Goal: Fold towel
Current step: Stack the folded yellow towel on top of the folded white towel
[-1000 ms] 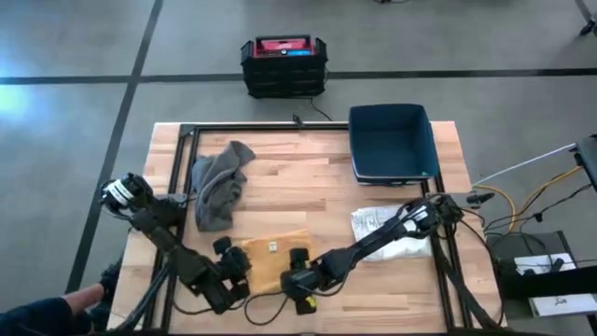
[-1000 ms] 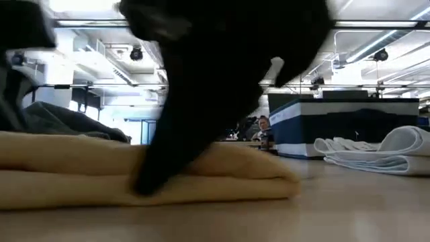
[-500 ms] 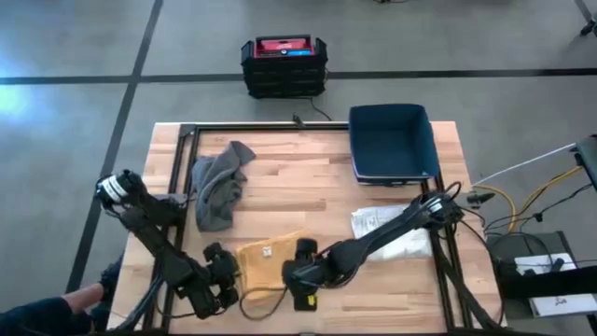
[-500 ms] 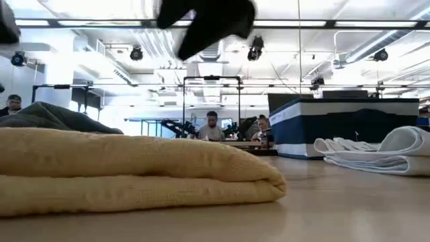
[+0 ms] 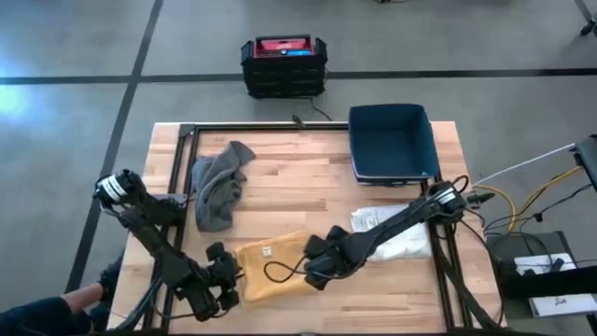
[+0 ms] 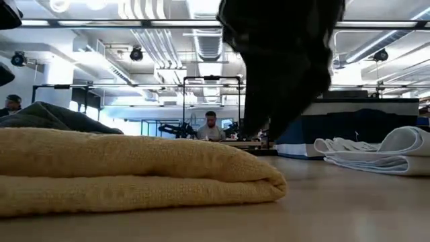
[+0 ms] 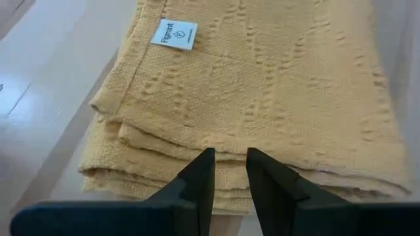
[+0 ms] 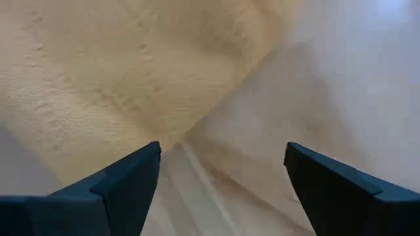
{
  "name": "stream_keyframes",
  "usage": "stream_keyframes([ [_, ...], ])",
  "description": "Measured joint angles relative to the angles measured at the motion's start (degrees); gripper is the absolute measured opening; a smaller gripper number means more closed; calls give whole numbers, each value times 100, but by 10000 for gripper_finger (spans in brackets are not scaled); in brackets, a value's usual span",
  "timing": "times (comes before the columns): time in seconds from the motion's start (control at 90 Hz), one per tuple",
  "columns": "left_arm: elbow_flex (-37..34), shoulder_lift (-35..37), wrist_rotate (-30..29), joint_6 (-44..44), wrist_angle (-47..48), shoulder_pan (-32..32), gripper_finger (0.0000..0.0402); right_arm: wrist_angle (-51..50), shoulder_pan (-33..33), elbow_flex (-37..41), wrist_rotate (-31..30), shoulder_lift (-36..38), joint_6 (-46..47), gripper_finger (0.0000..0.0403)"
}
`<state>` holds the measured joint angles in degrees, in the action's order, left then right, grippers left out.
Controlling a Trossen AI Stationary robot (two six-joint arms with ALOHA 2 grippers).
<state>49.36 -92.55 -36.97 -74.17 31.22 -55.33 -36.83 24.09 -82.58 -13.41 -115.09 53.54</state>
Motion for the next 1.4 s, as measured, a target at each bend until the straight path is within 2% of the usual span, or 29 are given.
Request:
stream_keyframes([
  [0.211, -2, 0, -3, 11, -7, -13, 75, 2310, -152, 1460, 196, 453, 593, 299],
  [0.344, -2, 0, -3, 20, -19, -13, 75, 4310, -183, 2305, 463, 464, 1181, 294],
  [0.4, -2, 0, -15, 22, -21, -13, 75, 4752, -174, 2476, 475, 384, 1478, 294],
  [0.5, -2, 0, -128, 24, -25, -13, 75, 4945, -170, 2689, 394, 296, 1852, 296],
  [0.611, -2, -2, -260, 37, -35, -13, 75, 5417, -171, 2735, 382, 196, 1788, 297],
  [0.822, -9, -2, -308, 44, -94, -13, 75, 5336, -196, 2223, 390, -141, 1422, 281],
  [1.122, -213, -234, -302, 47, -586, -13, 75, 4885, -229, 1627, 109, -496, 1263, 221],
  [1.4, -560, -458, -195, 331, -1471, 48, 75, 4829, -231, 1510, 24, -509, 1095, 171],
])
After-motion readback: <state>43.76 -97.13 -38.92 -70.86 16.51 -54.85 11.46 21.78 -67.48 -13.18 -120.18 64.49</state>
